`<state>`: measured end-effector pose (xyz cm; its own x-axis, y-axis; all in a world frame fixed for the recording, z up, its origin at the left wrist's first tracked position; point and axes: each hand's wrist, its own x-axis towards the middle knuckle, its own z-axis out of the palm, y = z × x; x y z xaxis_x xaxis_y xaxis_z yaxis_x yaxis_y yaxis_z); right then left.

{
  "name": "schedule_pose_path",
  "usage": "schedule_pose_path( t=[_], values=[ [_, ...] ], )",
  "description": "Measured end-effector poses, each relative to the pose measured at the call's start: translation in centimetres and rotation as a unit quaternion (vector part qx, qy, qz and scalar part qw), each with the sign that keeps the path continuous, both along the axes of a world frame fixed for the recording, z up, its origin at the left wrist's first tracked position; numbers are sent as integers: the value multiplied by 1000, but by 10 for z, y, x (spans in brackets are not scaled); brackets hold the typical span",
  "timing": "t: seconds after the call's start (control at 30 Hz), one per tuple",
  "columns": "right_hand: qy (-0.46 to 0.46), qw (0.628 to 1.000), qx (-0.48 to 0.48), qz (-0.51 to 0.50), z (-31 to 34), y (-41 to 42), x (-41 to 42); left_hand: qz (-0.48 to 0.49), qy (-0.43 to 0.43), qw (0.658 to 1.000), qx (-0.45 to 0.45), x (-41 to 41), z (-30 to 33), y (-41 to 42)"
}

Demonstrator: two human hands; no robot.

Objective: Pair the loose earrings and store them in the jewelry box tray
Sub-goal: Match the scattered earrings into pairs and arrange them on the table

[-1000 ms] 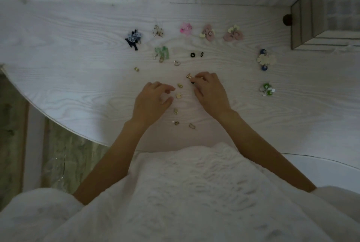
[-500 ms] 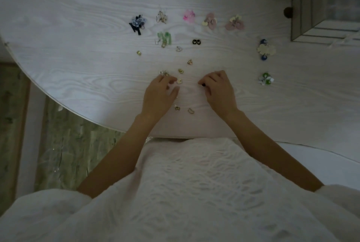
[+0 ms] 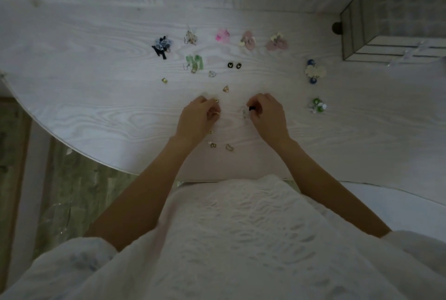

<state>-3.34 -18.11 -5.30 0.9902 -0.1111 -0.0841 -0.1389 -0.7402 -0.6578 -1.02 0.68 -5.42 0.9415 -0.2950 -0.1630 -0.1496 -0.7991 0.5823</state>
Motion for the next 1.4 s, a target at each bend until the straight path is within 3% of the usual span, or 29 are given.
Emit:
schedule_pose_path(
  t=[0.2, 0.37, 0.63, 1.1, 1.4],
  values=[
    [-42, 997, 23, -57, 7, -27, 38, -27, -39, 998, -49, 36, 17, -29],
    [11, 994, -6, -110, 7, -56, 70, -51, -22, 997, -47, 83, 15, -93],
    [74, 994, -49, -65, -3, -77, 98, 20, 39, 997, -60, 105, -8, -139],
    [71, 997, -18, -30, -3, -48, 102, 30, 59, 997, -48, 99, -4, -123],
    [16, 999, 32, -29, 11, -55, 60, 35, 22, 989, -143, 60, 24, -48]
  ],
)
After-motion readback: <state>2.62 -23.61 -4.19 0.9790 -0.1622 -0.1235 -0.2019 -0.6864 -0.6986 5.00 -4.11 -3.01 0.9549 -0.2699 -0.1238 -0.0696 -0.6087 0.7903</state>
